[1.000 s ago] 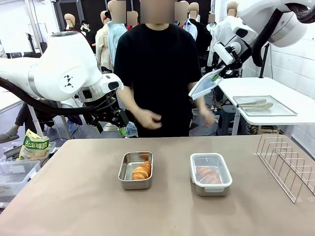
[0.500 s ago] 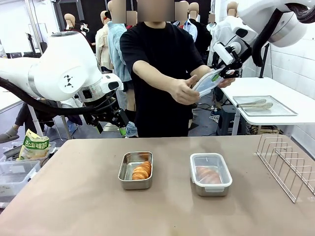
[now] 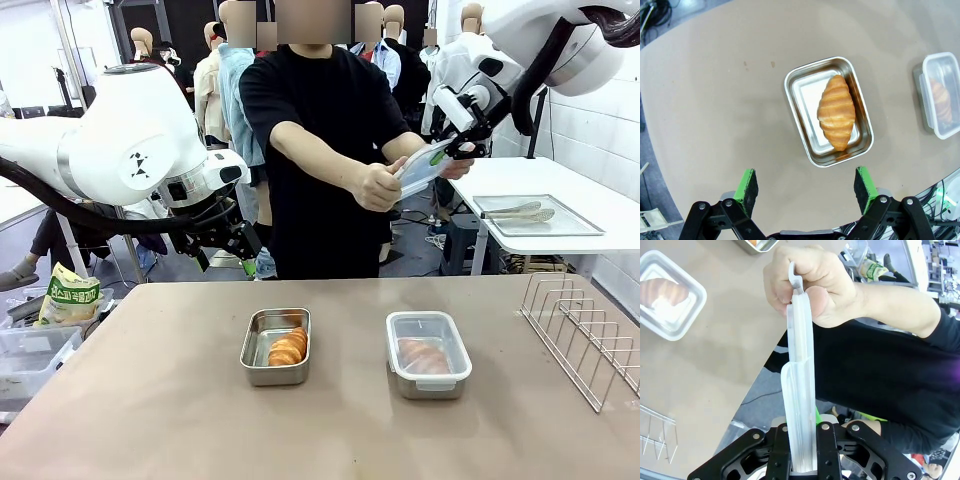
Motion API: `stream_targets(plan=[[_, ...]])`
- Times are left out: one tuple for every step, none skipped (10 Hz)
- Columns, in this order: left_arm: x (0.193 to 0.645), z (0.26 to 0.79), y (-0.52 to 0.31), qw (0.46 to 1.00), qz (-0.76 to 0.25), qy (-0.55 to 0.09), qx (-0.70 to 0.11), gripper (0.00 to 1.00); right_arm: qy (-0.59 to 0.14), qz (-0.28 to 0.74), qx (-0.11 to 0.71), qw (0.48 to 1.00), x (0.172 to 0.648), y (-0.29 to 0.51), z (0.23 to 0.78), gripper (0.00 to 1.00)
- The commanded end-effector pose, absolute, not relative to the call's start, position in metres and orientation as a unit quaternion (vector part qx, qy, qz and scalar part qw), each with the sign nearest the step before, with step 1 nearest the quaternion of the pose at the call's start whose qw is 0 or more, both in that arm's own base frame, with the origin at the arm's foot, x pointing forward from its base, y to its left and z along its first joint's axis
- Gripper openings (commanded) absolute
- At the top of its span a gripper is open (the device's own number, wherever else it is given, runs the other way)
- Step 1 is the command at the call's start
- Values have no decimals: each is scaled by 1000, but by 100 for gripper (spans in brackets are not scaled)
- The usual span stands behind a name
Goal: Place the bread in airtight containers.
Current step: Release when the human grabs the Airtight Container lid.
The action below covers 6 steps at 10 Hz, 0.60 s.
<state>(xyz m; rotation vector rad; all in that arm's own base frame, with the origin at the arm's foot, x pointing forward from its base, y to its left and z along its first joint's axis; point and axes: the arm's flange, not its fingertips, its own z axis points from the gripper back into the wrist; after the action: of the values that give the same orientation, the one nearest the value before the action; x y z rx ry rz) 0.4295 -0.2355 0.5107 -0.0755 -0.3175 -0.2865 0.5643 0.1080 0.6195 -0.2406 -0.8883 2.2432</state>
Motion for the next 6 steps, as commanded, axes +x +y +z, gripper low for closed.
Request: stream_targets(plan=[[429, 511, -234, 977, -138, -158, -39, 100, -345, 866, -92, 350, 563, 107, 621, 0], [429, 511, -234, 977, -138, -158, -39, 100, -345, 866, -92, 350, 563, 107, 621, 0], [429, 511, -234, 977, -138, -158, -39, 100, -345, 866, -92, 350, 563, 107, 621, 0], [429, 511, -234, 977, -138, -158, -39, 100, -345, 866, -92, 350, 563, 107, 621, 0], [429, 511, -234, 977, -138, -158, -39, 100, -345, 866, -92, 350, 563, 107, 621, 0], [429, 511, -234, 977, -138, -158, -39, 100, -345, 866, -92, 350, 563, 107, 621, 0]])
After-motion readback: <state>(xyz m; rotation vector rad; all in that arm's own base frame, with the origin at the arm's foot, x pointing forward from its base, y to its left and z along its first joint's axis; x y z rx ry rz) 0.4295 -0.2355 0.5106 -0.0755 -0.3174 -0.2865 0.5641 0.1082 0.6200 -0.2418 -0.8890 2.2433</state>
